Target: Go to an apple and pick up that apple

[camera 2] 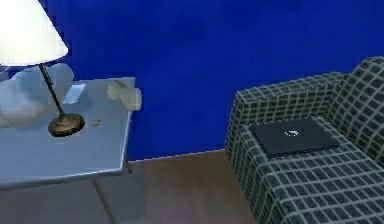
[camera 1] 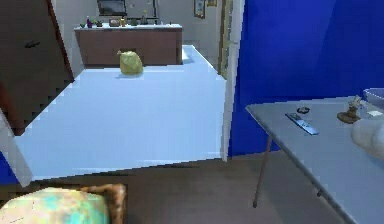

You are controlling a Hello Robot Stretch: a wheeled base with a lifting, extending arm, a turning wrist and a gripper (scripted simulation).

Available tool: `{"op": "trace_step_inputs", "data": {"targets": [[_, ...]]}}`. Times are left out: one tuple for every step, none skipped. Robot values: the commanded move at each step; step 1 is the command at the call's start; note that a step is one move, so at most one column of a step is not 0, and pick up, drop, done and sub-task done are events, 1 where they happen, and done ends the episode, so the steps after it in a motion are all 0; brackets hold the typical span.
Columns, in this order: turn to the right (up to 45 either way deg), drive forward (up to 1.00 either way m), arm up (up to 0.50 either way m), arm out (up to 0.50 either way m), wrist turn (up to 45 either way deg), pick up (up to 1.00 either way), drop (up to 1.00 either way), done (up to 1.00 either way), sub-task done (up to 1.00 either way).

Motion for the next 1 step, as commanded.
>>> {"op": "trace_step_inputs", "data": {"targets": [[0.0,1.00,0.00,0.00,0.0,0.00,0.00,0.00,0.00]]}}
